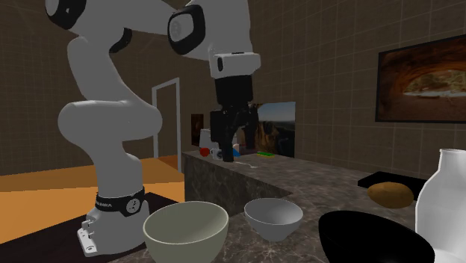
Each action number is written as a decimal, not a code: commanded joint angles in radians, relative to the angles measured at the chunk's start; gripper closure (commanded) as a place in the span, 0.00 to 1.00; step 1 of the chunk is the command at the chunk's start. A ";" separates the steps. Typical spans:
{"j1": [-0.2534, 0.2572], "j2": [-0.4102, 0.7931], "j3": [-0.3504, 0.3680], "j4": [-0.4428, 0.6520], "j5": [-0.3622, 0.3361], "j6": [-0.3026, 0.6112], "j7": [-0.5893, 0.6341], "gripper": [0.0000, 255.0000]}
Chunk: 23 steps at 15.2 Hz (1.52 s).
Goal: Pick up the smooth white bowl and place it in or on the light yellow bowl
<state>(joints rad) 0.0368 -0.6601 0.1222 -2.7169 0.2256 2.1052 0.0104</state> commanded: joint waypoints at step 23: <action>0.112 0.499 0.092 -0.077 0.235 0.550 0.019 0.00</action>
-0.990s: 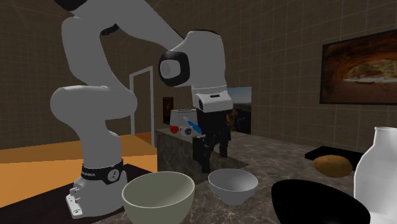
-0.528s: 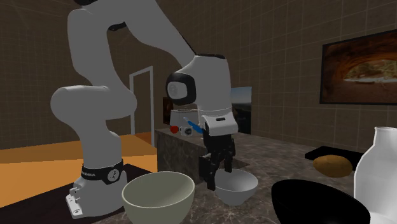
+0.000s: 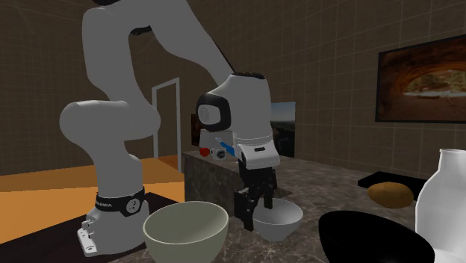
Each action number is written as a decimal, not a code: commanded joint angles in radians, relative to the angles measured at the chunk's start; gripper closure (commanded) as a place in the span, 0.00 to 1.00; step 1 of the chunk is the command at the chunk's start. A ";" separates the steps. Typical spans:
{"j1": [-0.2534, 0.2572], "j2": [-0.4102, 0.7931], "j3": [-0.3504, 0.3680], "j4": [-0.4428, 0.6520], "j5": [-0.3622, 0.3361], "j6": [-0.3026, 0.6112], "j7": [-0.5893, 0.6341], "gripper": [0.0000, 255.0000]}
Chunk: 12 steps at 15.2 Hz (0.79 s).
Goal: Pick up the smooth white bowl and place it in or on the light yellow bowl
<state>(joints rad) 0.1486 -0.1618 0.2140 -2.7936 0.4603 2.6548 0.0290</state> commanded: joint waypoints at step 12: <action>0.000 0.000 0.000 0.000 0.000 0.000 0.000 1.00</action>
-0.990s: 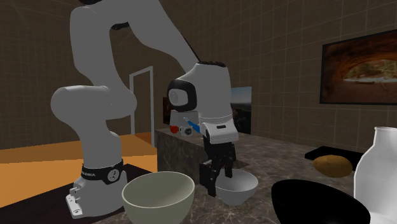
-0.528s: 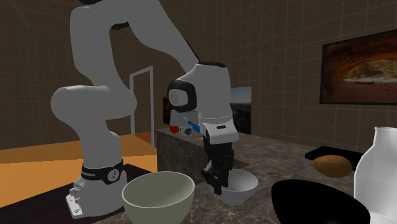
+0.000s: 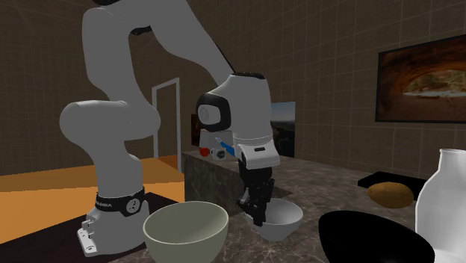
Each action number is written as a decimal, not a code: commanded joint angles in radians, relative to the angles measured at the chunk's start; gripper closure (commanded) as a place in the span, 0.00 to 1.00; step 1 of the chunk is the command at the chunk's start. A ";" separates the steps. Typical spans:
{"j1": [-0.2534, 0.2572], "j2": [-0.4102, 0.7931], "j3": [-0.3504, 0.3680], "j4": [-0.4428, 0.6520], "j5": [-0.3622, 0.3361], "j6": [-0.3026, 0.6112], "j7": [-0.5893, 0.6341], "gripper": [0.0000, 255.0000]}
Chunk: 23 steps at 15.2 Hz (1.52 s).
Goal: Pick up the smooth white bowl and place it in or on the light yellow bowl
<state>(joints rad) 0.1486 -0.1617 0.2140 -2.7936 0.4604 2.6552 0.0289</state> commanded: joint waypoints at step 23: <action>-0.041 -0.310 -0.016 0.099 -0.112 -0.404 0.115 1.00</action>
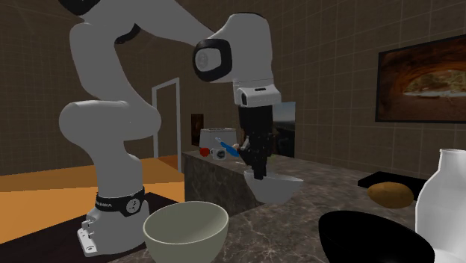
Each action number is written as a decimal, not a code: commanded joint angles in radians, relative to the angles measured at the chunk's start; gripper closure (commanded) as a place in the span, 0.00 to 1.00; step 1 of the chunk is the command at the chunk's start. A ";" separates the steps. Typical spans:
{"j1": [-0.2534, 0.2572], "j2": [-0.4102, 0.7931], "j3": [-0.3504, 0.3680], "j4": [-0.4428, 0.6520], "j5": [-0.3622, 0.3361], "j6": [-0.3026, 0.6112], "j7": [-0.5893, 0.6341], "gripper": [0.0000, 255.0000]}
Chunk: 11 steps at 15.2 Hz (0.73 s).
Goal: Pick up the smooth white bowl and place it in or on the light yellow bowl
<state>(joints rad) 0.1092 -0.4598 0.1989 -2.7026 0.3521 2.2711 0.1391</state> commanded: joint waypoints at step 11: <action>-0.018 -0.116 -0.033 0.069 -0.039 -0.188 0.016 1.00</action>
<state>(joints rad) 0.0966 -0.5563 0.1780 -2.6277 0.3193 2.0998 0.1654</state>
